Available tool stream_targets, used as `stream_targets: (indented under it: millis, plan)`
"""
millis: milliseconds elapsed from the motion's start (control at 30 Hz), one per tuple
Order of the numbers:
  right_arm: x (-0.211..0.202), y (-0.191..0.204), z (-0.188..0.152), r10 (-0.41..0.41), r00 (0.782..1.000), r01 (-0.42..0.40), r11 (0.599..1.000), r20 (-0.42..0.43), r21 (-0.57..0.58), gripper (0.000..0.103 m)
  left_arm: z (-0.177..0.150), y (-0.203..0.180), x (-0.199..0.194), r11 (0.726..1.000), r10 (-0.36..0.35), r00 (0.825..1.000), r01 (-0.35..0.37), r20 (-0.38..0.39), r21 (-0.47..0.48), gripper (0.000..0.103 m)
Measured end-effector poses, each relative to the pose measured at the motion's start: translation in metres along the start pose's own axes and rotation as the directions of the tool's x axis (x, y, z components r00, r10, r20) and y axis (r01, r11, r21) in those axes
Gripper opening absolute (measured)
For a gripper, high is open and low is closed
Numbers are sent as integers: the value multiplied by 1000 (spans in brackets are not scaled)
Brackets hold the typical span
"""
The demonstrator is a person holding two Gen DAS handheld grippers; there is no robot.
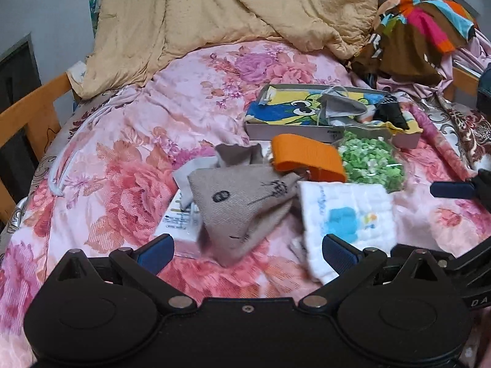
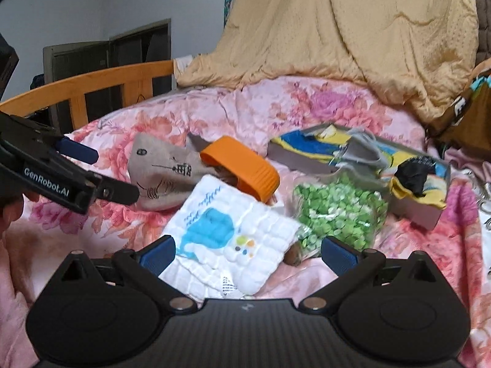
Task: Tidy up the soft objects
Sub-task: 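Withdraw both grippers from the tray back over the remaining items, then grasp the white towel with the right gripper while the left grasps the beige pouch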
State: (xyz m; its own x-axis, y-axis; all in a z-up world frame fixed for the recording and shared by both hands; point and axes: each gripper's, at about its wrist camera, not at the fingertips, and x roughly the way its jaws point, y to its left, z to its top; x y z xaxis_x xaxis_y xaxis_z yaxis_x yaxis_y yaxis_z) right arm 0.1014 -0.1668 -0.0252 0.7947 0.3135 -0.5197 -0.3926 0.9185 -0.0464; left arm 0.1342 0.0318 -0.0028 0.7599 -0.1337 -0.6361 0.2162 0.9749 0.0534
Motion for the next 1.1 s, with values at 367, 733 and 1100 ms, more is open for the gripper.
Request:
stream_targets:
  millis: [367,733,1100]
  plan:
    - [39,8,11,-19,1000,18,997,-12,-70,103,14,21,29,998,36,994,-30,107,-61,102]
    - [77,0,22,43,997,-47,997,-68,-60,103,20,32,54,981,-89,992,103,90,-166,102]
    - [72,21,16,168,974,-188,974,-149,-129,103,16,28,55,943,-244,968,250,54,-218,68]
